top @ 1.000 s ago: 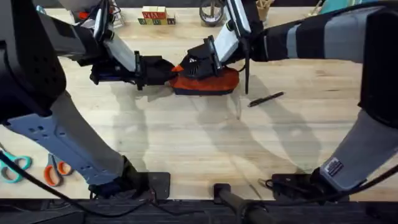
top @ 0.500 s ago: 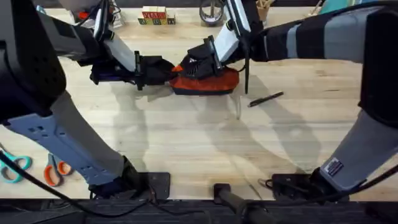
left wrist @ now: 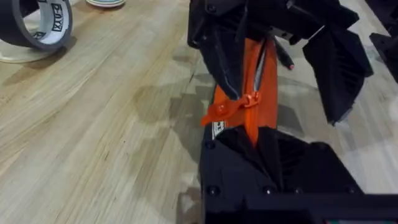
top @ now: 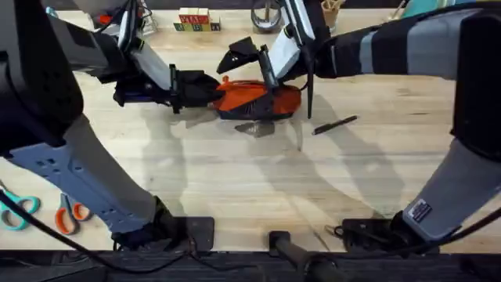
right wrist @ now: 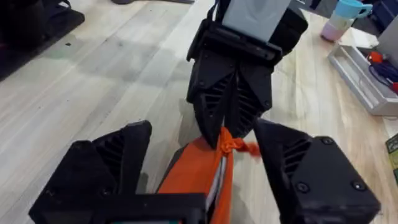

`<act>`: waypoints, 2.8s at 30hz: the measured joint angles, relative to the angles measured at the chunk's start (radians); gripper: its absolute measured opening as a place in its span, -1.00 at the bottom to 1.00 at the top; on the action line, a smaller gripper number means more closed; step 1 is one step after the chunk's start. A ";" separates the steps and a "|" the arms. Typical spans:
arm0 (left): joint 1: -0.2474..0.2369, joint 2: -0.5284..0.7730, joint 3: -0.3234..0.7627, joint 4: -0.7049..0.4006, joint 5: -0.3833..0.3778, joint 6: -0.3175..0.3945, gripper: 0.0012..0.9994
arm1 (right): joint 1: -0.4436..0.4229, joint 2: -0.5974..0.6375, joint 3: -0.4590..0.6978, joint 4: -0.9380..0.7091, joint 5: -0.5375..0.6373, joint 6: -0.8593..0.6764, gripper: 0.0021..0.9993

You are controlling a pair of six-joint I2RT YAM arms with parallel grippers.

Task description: Unzip the bag, pick up the pens from the table one at a time and place them inside, then zip the bag closed.

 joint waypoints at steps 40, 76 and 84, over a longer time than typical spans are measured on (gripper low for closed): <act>0.000 0.000 0.000 0.000 0.000 0.000 -0.92 | -0.276 -0.172 0.000 -0.060 0.000 0.462 0.99; 0.000 0.000 0.000 0.000 0.000 0.000 -0.92 | -0.429 -0.534 0.000 -1.132 0.562 0.274 0.99; 0.000 0.000 0.000 0.000 0.000 0.000 -0.92 | -0.429 -0.548 0.000 -1.139 0.596 0.271 0.99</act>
